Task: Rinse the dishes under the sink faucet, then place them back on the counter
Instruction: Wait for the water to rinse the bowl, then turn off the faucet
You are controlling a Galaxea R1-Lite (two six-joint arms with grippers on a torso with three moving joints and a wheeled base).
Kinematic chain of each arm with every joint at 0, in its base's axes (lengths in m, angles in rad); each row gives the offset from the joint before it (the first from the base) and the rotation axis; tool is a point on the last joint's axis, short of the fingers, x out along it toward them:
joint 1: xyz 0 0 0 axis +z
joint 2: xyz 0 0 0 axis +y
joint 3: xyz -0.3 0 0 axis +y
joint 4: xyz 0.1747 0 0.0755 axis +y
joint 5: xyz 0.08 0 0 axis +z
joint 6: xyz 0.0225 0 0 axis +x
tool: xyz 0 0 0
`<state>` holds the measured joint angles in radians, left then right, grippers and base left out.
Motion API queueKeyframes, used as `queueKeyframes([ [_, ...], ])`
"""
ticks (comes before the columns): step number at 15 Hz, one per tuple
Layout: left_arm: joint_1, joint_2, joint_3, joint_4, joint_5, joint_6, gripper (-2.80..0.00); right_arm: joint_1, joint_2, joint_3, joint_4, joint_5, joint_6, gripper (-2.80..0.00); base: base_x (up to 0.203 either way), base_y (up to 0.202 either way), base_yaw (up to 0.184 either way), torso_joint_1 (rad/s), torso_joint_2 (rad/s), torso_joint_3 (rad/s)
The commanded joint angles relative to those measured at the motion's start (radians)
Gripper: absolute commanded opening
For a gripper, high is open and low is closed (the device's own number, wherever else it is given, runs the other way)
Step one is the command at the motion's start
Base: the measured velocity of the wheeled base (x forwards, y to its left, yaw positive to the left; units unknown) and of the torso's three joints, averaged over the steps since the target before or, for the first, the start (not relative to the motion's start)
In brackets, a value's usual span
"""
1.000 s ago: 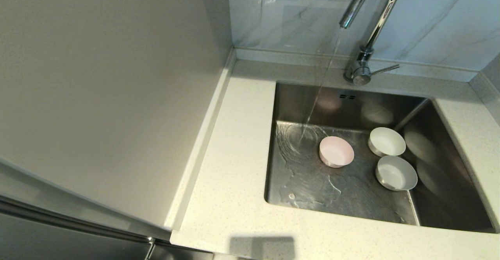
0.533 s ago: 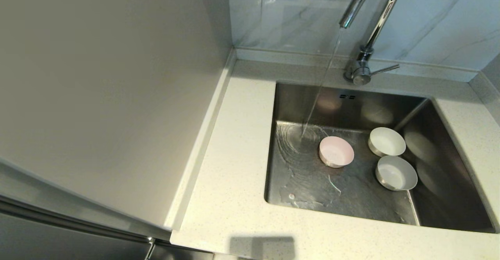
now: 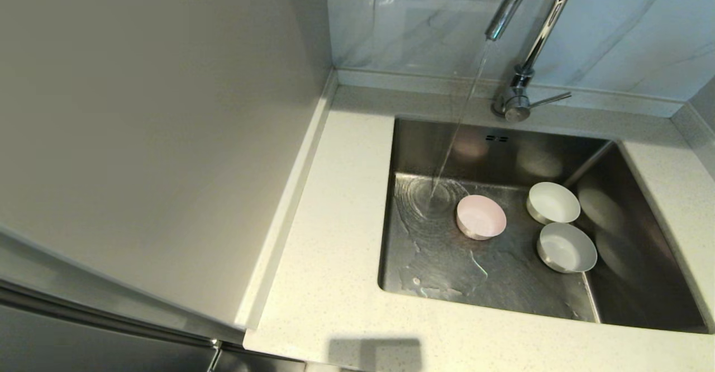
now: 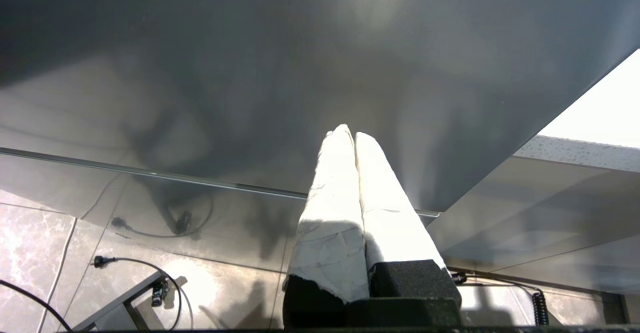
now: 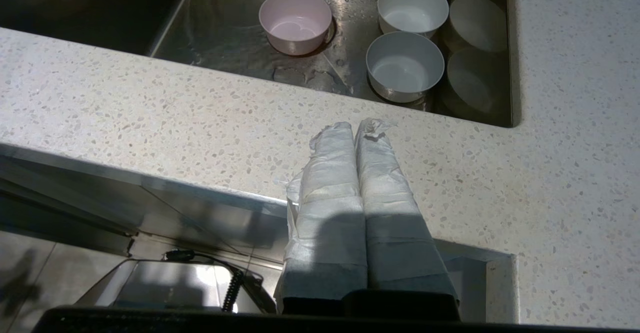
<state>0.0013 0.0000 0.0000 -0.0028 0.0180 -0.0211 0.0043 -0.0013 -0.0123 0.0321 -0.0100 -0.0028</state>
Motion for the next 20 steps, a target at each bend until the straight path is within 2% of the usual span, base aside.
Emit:
queueKeyframes([
  [1, 0.0, -0.003, 0.0, 0.0, 0.0, 0.0, -2.8, 0.0, 0.001, 0.0, 0.0, -0.001, 0.0, -2.8, 0.0, 0.0, 0.0, 0.0, 0.0, 0.0],
  [11, 0.0, -0.003, 0.0, 0.0, 0.0, 0.0, -2.8, 0.0, 0.029, 0.0, 0.0, 0.0, -0.002, -2.8, 0.0, 0.0, 0.0, 0.0, 0.0, 0.0],
  [17, 0.0, -0.003, 0.0, 0.0, 0.0, 0.0, -2.8, 0.003, 0.395, -0.024, -0.01, -0.015, 0.039, -2.8, 0.0, 0.0, 0.0, 0.0, 0.0, 0.0],
  [20, 0.0, -0.003, 0.0, 0.0, 0.0, 0.0, -2.8, 0.008, 0.633, -0.165, -0.03, -0.01, 0.044, -2.8, 0.0, 0.0, 0.0, 0.0, 0.0, 0.0],
])
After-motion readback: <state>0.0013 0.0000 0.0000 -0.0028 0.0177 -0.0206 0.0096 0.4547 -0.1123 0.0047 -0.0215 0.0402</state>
